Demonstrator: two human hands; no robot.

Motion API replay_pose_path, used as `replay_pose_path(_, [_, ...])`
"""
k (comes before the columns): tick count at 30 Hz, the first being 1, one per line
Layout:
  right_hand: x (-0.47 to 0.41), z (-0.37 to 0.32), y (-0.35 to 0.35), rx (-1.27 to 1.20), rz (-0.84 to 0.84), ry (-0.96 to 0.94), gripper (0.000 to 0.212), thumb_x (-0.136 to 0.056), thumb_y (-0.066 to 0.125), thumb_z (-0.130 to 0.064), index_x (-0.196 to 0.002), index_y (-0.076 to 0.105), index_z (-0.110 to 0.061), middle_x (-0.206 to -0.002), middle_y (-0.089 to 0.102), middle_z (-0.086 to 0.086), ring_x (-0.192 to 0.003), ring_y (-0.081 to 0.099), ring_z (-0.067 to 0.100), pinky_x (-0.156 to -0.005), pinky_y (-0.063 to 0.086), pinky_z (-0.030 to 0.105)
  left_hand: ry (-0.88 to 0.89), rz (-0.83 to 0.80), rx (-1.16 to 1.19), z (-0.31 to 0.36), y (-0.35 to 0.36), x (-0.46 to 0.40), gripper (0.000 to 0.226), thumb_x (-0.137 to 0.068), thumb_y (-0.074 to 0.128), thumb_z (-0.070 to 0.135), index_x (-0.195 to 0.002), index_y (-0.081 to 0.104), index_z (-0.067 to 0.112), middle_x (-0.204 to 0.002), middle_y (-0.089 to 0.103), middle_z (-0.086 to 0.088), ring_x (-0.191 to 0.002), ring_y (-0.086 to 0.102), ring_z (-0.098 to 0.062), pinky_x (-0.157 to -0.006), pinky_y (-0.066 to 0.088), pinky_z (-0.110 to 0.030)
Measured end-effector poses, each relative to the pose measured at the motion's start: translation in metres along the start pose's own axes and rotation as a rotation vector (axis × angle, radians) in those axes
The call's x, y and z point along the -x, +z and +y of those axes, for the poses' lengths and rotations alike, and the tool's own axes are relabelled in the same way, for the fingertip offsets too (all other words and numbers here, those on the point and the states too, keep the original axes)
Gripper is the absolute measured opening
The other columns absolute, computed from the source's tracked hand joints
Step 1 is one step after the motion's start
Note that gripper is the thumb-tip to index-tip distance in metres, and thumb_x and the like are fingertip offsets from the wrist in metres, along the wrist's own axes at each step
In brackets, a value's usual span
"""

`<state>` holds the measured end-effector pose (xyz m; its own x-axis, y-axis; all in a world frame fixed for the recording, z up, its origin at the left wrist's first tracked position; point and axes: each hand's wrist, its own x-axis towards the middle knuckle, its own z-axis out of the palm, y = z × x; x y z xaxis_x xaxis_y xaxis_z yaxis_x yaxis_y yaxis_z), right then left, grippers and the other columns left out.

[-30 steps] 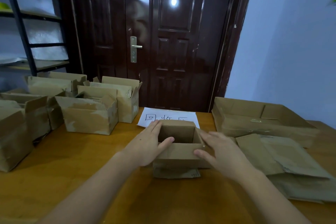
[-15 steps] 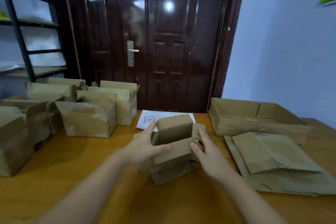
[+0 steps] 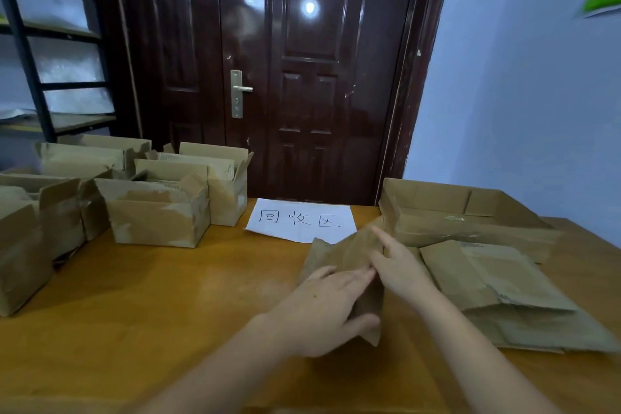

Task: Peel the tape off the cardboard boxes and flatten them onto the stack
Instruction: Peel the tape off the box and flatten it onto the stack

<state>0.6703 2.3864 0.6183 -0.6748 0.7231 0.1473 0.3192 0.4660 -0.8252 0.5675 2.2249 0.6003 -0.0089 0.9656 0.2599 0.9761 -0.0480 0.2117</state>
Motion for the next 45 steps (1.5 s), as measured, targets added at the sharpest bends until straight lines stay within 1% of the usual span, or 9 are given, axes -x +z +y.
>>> replay_pose_path(6, [0.013,0.013,-0.015,-0.265,0.024,0.064,0.047,-0.105,0.049,-0.016,-0.148,0.049,-0.036,-0.149,0.05,-0.011,-0.134,0.048,0.011,-0.105,0.047,0.029,-0.059,0.085,0.239,-0.005,-0.009,-0.008,0.075,-0.097,0.019,0.08,-0.162,0.019,0.042,-0.166,0.018,0.024,-0.138,-0.001,0.029,-0.113,0.004,-0.008])
replay_pose_path(10, [0.016,0.008,-0.019,-0.521,0.044,0.093,0.049,-0.1,0.051,-0.005,-0.138,0.061,-0.036,-0.134,0.066,-0.006,-0.12,0.064,0.017,-0.103,0.053,0.043,-0.264,0.19,0.1,-0.032,-0.022,-0.017,0.071,-0.101,0.029,0.07,-0.163,0.023,0.035,-0.171,0.007,0.017,-0.153,-0.004,0.005,-0.127,0.008,-0.032])
replay_pose_path(14, [0.015,-0.001,-0.022,-0.69,0.05,0.077,0.051,-0.096,0.051,0.002,-0.125,0.071,-0.035,-0.118,0.074,-0.007,-0.106,0.072,0.018,-0.085,0.06,0.036,-0.454,0.219,0.266,-0.054,-0.027,-0.017,0.083,-0.093,0.035,0.077,-0.164,0.02,0.035,-0.17,-0.013,0.019,-0.157,-0.011,-0.011,-0.127,0.012,-0.041])
replay_pose_path(22, [0.005,-0.005,-0.018,-0.798,0.014,0.081,0.051,-0.095,0.046,-0.002,-0.116,0.076,-0.037,-0.11,0.074,-0.013,-0.09,0.074,0.011,-0.062,0.058,0.022,-0.443,0.356,0.911,-0.057,-0.01,-0.009,0.081,-0.082,0.066,0.066,-0.156,0.036,0.047,-0.164,-0.003,0.036,-0.149,0.015,-0.002,-0.109,0.033,-0.025])
replay_pose_path(28, [0.001,-0.004,-0.019,-0.68,0.022,0.075,0.051,-0.098,0.045,-0.002,-0.119,0.073,-0.04,-0.135,0.059,-0.003,-0.103,0.064,0.007,-0.063,0.052,0.008,-0.471,0.419,0.8,-0.062,-0.013,-0.008,0.075,-0.081,0.084,0.05,-0.146,0.047,0.048,-0.158,0.011,0.033,-0.137,0.026,0.002,-0.094,0.032,-0.009])
replay_pose_path(32, [-0.001,0.0,-0.017,-0.64,-0.074,0.116,0.032,-0.093,0.068,-0.025,-0.119,0.072,-0.043,-0.129,0.067,-0.003,-0.105,0.071,0.015,-0.069,0.058,0.02,-0.627,0.484,0.711,-0.071,-0.021,-0.011,0.07,-0.067,0.096,0.042,-0.131,0.065,0.037,-0.146,0.022,0.021,-0.126,0.036,-0.003,-0.094,0.035,-0.014])
replay_pose_path(37, [-0.008,0.006,-0.013,-0.005,-0.348,-0.001,0.132,-0.053,0.09,-0.064,-0.16,0.023,-0.028,-0.168,0.006,-0.012,-0.151,0.024,0.016,-0.119,0.032,0.035,-0.726,0.463,0.583,-0.083,-0.016,-0.011,0.063,-0.069,0.097,0.032,-0.127,0.07,0.026,-0.134,0.037,0.011,-0.11,0.046,-0.005,-0.073,0.035,-0.005])
replay_pose_path(41, [-0.006,0.024,0.007,0.282,-0.421,-0.075,0.128,-0.066,0.091,-0.05,-0.162,0.011,-0.021,-0.168,-0.011,-0.011,-0.155,0.008,0.013,-0.117,0.019,0.024,-0.754,0.328,0.455,-0.087,0.007,-0.001,0.076,-0.075,0.091,0.041,-0.141,0.061,0.017,-0.145,0.033,0.007,-0.124,0.045,-0.014,-0.096,0.045,-0.021])
replay_pose_path(45, [-0.005,0.038,0.02,0.426,-0.476,-0.093,0.113,-0.076,0.083,-0.053,-0.162,0.016,-0.025,-0.168,-0.013,-0.009,-0.155,0.005,0.018,-0.118,0.018,0.027,-0.786,-0.003,0.196,-0.078,0.025,0.008,0.112,-0.069,0.063,0.089,-0.158,0.039,0.025,-0.169,0.012,0.001,-0.148,0.021,-0.027,-0.116,0.032,-0.044])
